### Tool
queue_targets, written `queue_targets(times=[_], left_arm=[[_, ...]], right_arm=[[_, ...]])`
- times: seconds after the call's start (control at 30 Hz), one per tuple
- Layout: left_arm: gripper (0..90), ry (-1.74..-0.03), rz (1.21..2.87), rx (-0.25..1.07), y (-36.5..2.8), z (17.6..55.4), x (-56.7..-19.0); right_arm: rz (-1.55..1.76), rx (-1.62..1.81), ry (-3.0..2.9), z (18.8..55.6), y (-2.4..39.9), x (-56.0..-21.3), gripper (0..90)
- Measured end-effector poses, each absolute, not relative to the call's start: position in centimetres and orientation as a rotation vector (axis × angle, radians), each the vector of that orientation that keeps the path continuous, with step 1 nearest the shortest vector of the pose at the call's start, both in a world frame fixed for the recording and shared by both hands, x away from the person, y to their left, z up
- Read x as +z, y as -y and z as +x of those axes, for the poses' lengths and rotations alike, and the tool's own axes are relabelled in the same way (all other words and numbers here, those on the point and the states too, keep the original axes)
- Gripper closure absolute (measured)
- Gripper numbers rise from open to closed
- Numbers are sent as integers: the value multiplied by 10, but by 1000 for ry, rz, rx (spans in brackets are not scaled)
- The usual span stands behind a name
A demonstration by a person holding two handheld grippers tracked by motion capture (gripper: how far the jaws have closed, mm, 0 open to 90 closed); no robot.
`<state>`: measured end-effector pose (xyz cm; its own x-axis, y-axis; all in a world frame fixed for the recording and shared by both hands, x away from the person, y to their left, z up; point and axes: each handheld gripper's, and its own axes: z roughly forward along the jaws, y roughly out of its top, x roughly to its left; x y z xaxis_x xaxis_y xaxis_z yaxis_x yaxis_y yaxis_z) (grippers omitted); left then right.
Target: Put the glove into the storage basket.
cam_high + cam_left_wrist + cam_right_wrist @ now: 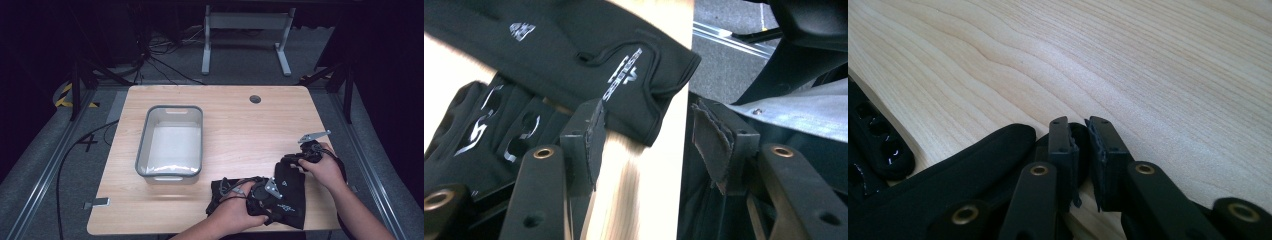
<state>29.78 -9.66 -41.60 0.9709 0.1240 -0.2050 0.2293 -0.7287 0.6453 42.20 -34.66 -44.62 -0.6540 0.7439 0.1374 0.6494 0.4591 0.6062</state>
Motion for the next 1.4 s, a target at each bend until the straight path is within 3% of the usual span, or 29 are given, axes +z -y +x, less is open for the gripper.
queue_targets(times=[0.4,0.73,1.07,1.17,1.4], left_arm=[[441,-210,2455,-253,117,301,-441],[433,-226,2483,-209,126,300,-450],[838,-198,2547,-28,128,298,-446],[859,-216,2548,-80,128,300,-444],[863,-192,2496,-62,120,300,-430]], right_arm=[[1268,1003,-2555,424,350,-447,822],[1277,1006,-2557,424,350,-448,823],[1289,1013,-2554,425,351,-448,830],[1294,1016,-2556,425,351,-447,839],[1279,987,-2528,422,355,-435,868]])
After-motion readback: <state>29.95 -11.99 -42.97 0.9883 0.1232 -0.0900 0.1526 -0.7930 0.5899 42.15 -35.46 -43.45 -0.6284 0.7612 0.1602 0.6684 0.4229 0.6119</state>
